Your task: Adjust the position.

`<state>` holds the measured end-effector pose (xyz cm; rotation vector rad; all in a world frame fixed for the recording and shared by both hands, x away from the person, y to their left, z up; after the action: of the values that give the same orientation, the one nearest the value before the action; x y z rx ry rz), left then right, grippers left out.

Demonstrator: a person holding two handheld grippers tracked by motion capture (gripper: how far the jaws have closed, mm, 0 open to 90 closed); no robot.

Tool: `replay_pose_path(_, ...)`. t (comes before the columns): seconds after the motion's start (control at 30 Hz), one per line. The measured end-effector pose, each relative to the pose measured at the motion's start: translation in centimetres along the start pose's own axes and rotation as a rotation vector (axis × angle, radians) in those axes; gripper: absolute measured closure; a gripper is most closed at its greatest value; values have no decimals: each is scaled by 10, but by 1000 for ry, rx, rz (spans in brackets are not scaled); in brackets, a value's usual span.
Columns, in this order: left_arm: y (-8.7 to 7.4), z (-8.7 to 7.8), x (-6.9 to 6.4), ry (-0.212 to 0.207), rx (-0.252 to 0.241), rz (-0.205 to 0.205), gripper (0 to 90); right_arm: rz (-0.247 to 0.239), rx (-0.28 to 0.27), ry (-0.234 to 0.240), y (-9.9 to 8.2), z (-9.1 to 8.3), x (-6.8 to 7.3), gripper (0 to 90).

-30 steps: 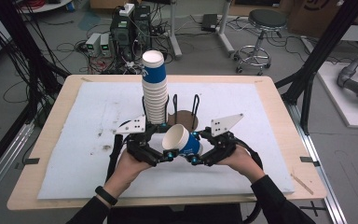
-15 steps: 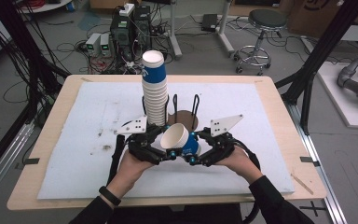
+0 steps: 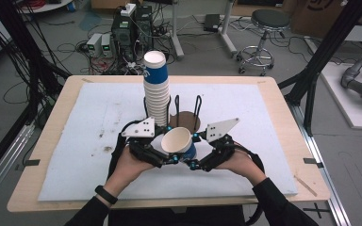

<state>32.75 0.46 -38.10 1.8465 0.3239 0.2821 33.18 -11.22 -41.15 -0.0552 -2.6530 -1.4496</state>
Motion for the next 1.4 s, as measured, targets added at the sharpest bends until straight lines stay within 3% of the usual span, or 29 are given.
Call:
replay_pose_path(0.17, 5, 1, -5, -8, 0, 22, 223, -11, 8, 15, -1, 9, 2, 288)
replay_pose_path(0.2, 7, 1, -6, -5, -13, 16, 214, -10, -12, 29, -1, 11, 3, 297)
replay_pose_path(0.33, 14, 0, -5, -12, -93, -41, 190, 9, -94, 59, 4, 10, 4, 298)
replay_pose_path(0.53, 25, -3, -4, -64, -191, -137, 171, 11, -180, 79, 12, 6, 5, 298)
replay_pose_path(0.7, 28, -1, -3, -66, -209, -154, 174, 18, -204, 77, 14, 5, 4, 298)
replay_pose_path(1.0, 27, 2, -3, -54, -218, -140, 204, 34, -224, 79, 13, 7, 4, 285)
replay_pose_path(1.1, 25, 3, -3, -52, -222, -141, 206, 58, -251, 89, 15, 8, 5, 216)
replay_pose_path(1.4, 23, 5, -4, -56, -223, -141, 208, 92, -337, 109, 23, 4, 7, 199)
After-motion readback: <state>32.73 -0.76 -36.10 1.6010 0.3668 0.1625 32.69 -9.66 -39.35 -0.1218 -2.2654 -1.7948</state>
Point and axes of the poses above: each handheld gripper's, and its own axes: z roughly forward along the jaws, y roughly out of its top, x roughly to its left, the point moved 8 cm from there along z, roughly forward along the jaws, and after that the axes turned 11 degrees about y, right-handed, at the moved point
